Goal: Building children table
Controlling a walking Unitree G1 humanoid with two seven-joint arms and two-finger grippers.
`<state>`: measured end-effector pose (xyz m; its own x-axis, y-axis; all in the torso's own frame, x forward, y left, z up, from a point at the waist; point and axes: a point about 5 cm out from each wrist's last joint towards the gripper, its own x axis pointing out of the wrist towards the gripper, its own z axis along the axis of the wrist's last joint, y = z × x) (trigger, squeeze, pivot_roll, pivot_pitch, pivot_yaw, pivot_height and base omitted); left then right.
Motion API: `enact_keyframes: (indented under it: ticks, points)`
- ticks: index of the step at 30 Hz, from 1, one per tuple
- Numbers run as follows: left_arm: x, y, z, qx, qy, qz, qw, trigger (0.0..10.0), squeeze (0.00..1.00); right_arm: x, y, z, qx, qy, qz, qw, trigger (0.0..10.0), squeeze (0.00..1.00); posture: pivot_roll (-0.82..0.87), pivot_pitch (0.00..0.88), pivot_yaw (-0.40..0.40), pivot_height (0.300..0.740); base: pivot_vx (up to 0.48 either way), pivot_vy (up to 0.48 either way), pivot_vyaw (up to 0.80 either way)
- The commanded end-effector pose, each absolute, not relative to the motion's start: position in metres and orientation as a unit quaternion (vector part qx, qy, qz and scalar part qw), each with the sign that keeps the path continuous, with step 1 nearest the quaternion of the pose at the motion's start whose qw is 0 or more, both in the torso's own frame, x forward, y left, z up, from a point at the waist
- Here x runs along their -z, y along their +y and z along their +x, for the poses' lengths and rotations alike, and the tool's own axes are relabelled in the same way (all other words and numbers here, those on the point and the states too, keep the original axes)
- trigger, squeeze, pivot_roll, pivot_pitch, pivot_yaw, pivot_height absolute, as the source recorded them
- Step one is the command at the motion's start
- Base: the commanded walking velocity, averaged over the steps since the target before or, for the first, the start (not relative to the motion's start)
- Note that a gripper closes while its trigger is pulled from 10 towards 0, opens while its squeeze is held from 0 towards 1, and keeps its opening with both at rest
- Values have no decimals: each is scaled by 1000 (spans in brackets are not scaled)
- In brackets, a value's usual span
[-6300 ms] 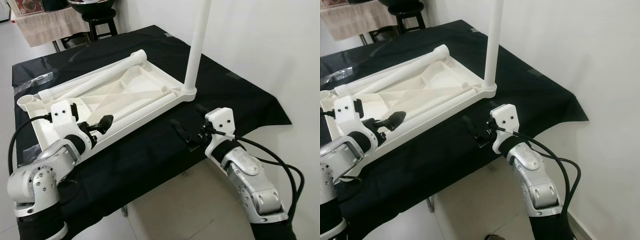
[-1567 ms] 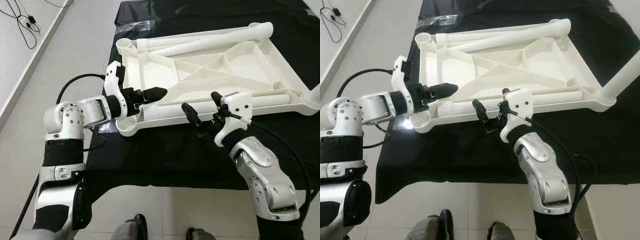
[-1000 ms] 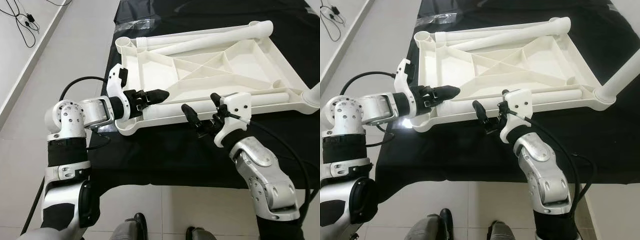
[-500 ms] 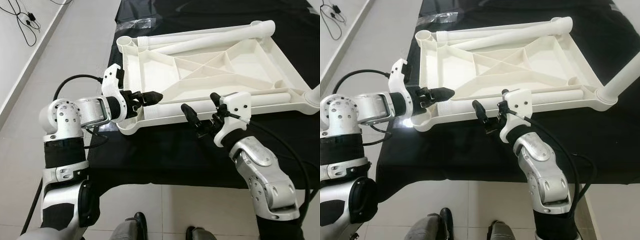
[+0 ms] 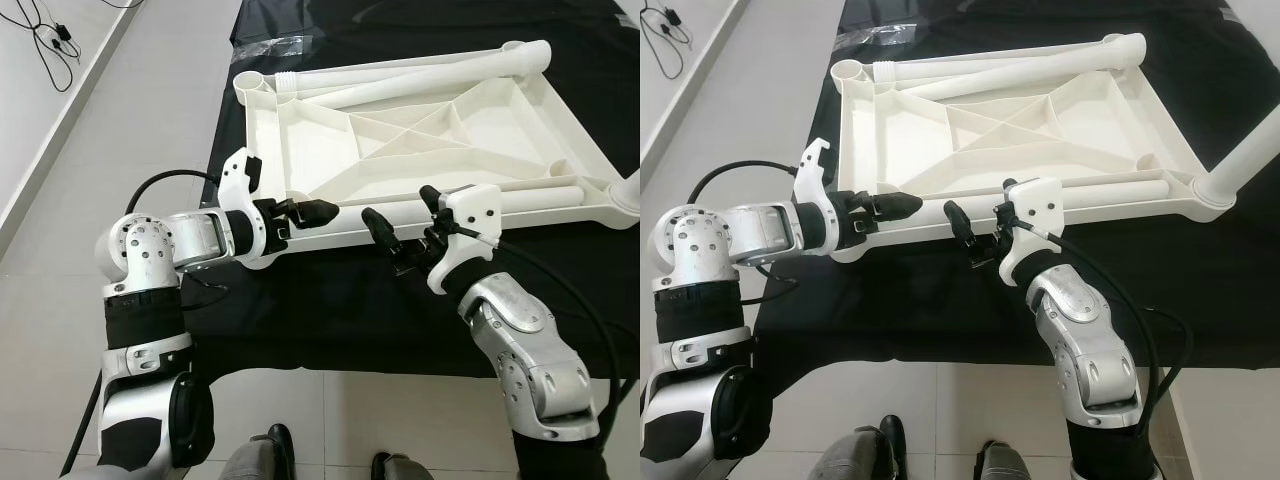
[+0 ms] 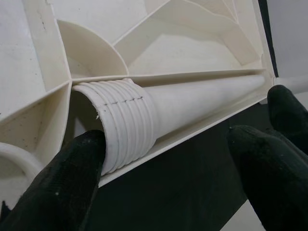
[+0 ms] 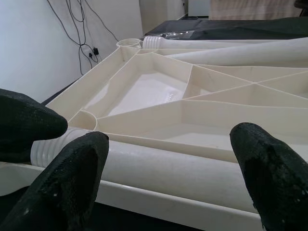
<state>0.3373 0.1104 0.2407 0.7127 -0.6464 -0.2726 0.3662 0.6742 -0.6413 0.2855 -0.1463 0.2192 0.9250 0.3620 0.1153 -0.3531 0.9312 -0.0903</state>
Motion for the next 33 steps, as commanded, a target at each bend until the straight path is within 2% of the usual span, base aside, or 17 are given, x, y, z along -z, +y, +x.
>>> enact_keyframes:
  ticks: [1, 6, 14, 16, 17, 19, 25, 33]
  points:
    - [-232, 110, 337, 287, 262, -294, 873, 10000, 0, -218, -146, 285, -186, -59, -29, 980, 10000, 0, -52, 274, 15, 740, 0, 0, 0]
    - [-232, 111, 342, 292, 246, -314, 869, 10000, 0, -218, -146, 285, -186, -60, -29, 980, 10000, 0, -52, 273, 12, 740, 0, 0, 0]
    - [-238, 111, 357, 318, 225, -376, 841, 10000, 0, -217, -141, 284, -188, -58, -29, 980, 10000, 0, -53, 270, 11, 740, 0, 0, 0]
    - [-238, 110, 359, 328, 223, -389, 832, 10000, 0, -216, -141, 284, -189, -57, -28, 980, 10000, 0, -51, 270, 10, 740, 0, 0, 0]
    - [-234, 106, 361, 344, 232, -413, 811, 10000, 0, -216, -140, 284, -190, -57, -28, 980, 10000, 0, -56, 270, 11, 740, 0, 0, 0]
    - [-229, 102, 362, 354, 242, -429, 795, 10000, 0, -216, -139, 284, -190, -58, -28, 980, 10000, 0, -56, 270, 11, 740, 0, 0, 0]
    - [-221, 83, 360, 388, 293, -424, 764, 10000, 0, -217, -138, 285, -190, -60, -26, 980, 10000, 0, -40, 265, 16, 740, 0, 0, 0]
    - [-209, 74, 364, 385, 335, -407, 758, 10000, 0, -218, -136, 285, -190, -63, -23, 980, 10000, 0, -43, 258, 19, 740, 0, 0, 0]
